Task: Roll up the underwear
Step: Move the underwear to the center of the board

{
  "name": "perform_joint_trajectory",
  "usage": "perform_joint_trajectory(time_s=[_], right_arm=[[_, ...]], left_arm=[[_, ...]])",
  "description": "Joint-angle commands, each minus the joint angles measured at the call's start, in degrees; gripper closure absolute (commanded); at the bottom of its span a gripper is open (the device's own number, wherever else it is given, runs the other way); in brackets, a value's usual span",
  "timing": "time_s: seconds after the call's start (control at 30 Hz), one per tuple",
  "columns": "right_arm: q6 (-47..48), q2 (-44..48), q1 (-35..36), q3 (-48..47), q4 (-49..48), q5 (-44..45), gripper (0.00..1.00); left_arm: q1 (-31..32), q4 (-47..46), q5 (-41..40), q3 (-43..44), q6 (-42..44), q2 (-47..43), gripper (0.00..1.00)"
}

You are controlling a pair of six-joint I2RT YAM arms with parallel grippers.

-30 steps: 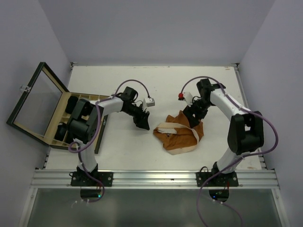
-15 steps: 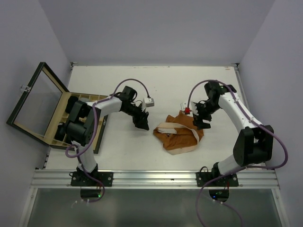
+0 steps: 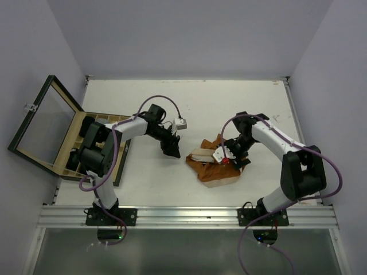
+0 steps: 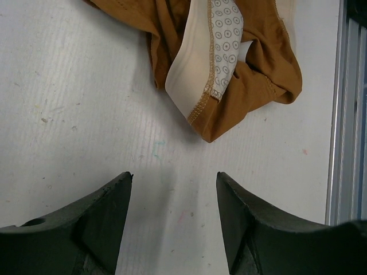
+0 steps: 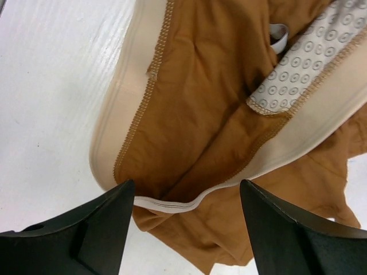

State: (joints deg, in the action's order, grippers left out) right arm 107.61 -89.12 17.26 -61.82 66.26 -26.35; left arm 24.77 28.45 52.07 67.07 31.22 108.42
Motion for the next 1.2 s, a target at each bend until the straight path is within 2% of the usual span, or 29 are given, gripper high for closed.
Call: perform_joint_trajectory(time_s=[0.0,0.27,0.57,0.8,1.0,1.17], right_arm=[[4.0,0.6,0.3,1.8,-1.6,2.7,0.23],[2.4,1.5,0.1,0.1,-2.5,2.0,0.23],[9.0,4.3,-3.9,-4.8,3.0,2.0,0.23],[10.5,4.1,-5.0,0.8,0.5,4.3,0.22],[7.0,3.8,-3.1,4.9,-4.6,1.7,0.20],[1.9,1.0,-2.4,1.6,-5.9,-1.1,0.21]], left_arm=[[-0.3,-0.4,1.5,1.1,2.1,-1.3,0.36],[-0.3,0.0,1.3,0.7,2.9,-1.3,0.35],[-0.3,0.3,1.4,0.6,3.1,-1.1,0.35],[-0.3,0.6,1.5,1.1,3.1,-0.5,0.34],[-0.3,1.0,1.4,1.7,3.3,-0.2,0.34],[-0.3,1.0,0.9,1.4,3.1,-0.4,0.34]])
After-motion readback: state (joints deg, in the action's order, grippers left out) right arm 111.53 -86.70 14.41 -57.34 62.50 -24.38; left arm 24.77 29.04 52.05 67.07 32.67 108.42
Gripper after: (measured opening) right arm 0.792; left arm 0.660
